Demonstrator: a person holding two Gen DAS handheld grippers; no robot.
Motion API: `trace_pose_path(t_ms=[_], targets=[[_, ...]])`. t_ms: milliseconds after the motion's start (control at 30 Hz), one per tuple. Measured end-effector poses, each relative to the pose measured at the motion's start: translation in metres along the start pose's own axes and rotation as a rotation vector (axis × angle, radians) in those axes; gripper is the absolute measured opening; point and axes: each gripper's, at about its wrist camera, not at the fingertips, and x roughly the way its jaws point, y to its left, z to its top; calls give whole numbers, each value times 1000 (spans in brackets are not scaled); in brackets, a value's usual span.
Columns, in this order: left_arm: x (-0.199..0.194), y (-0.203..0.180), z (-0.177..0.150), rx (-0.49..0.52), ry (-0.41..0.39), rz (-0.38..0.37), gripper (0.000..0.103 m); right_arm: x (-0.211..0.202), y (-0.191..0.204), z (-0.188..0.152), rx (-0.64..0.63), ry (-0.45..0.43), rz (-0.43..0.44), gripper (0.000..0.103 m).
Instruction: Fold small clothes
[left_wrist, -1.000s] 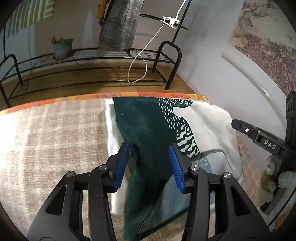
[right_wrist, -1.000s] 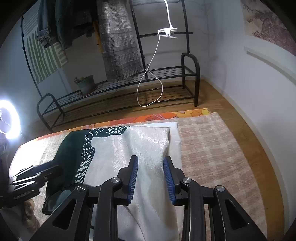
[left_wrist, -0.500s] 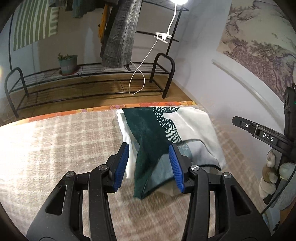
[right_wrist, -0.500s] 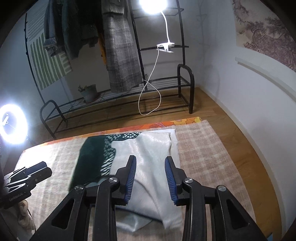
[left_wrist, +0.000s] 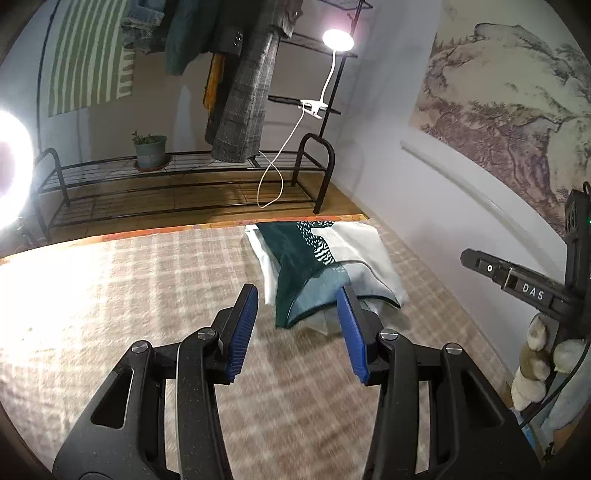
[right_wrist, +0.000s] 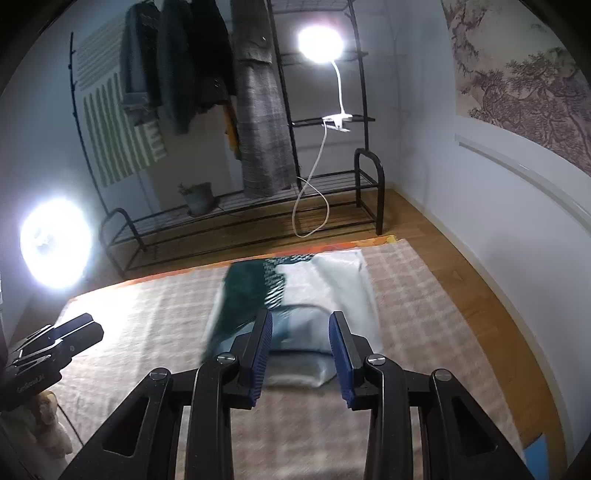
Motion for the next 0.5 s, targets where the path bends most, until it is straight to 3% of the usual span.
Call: trace_pose_path(t_ms=[233,500], targets=[[-72,2,-27,26,-46,-8,45,-51,40,-39,-9,-12,-18,33],[-124,20,-68,22,-60,-1,45,-92,71,-84,12,-29,-8,33]])
